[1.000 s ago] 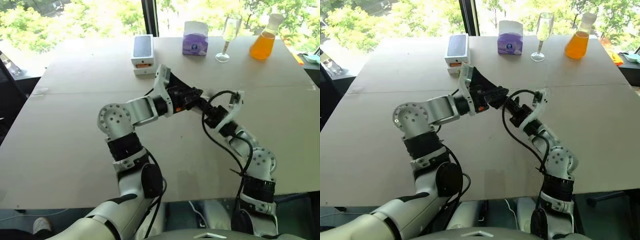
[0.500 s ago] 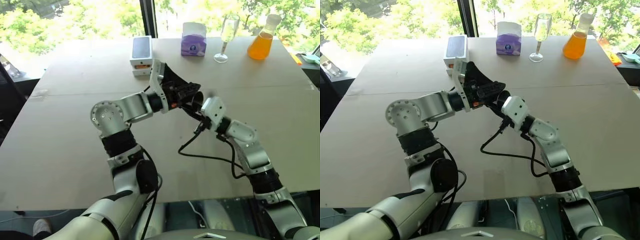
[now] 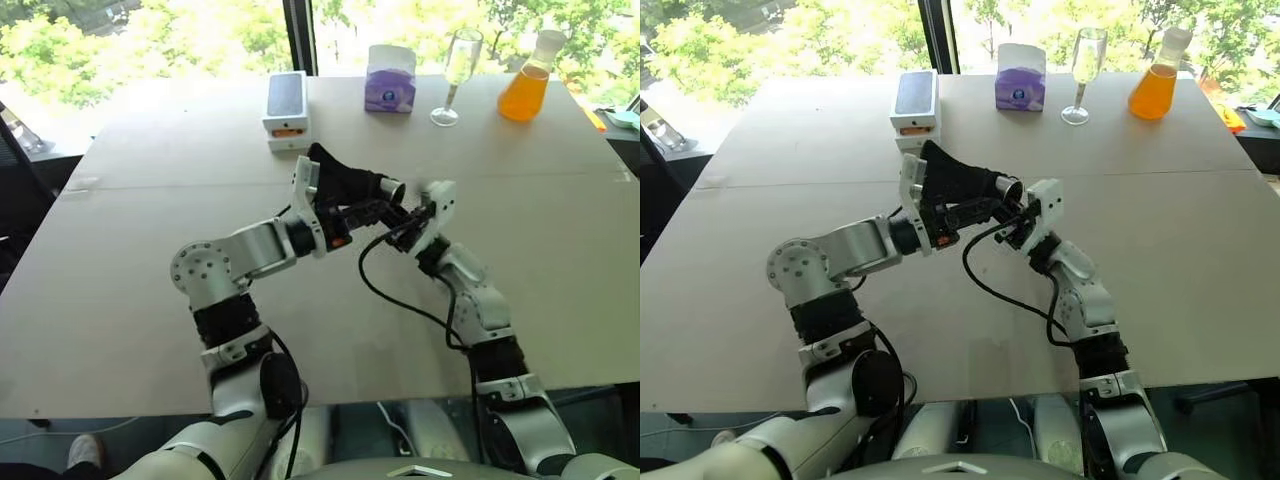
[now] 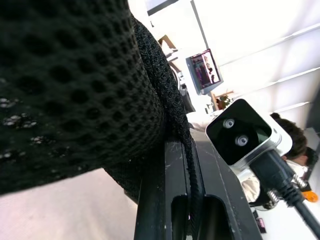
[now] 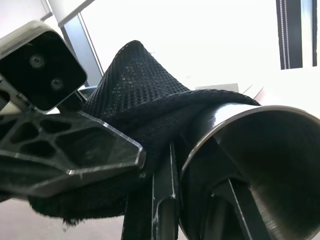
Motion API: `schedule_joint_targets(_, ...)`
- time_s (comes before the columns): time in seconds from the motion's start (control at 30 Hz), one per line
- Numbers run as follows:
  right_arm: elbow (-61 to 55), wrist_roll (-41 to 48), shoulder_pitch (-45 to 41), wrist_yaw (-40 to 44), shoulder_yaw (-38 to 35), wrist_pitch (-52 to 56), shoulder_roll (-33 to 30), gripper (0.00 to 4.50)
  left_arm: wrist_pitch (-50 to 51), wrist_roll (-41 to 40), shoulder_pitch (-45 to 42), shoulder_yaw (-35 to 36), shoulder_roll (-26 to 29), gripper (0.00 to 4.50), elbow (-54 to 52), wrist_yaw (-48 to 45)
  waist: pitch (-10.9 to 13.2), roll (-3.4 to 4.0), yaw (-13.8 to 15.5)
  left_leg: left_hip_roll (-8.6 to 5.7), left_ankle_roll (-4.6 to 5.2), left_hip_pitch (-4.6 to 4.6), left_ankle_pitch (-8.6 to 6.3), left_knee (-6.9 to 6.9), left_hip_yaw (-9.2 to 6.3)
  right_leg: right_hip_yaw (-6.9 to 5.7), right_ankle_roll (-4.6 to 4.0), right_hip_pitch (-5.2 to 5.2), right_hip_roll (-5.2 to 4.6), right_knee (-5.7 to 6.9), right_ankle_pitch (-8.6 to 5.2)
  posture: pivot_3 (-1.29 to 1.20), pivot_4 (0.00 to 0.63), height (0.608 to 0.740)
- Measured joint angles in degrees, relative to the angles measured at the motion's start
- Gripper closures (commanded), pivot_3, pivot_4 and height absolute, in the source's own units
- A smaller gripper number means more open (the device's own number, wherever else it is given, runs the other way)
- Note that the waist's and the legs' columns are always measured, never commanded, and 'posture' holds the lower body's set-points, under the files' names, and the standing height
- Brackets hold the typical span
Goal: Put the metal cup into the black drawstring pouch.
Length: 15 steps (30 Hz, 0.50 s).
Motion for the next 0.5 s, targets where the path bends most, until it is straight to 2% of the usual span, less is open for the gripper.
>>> schedule_joint_targets(0.07, 0.0, -1.8, -0.4, -0.2, 0.5, -0.8, -0.3, 4.46, -1.2, 0.0, 0.2, -0.8, 0.1, 4.5, -0.3, -0.1, 0.0, 0.0, 0.0, 0.0, 0.0, 0.0, 0.0, 0.0, 0.0, -0.02, 0.0, 0.0, 0.01, 0.0, 0.0, 0.0, 0.15, 0.74)
schedule_joint_targets(0.27, 2.8, -16.3, -2.8, 4.0, 8.1, -14.9, -5.2, 4.46, -2.5, -1.5, -3.0, -1.9, 0.5, 4.5, 2.2, -0.7, 0.0, 0.0, -0.1, 0.0, 0.0, 0.02, 0.0, 0.0, 0.01, -0.11, 0.0, 0.0, 0.03, 0.01, 0.0, 0.0, 0.15, 0.74)
schedule_joint_targets(0.5, 10.1, -23.5, -7.0, 9.2, 10.4, -28.1, -9.3, 4.46, -3.5, -1.9, -6.5, -2.0, 0.7, 4.5, 5.7, -0.6, 0.0, -0.01, -0.2, 0.01, 0.0, 0.02, 0.0, 0.0, 0.03, -0.15, 0.01, 0.0, 0.02, -0.01, 0.0, 0.0, 0.15, 0.74)
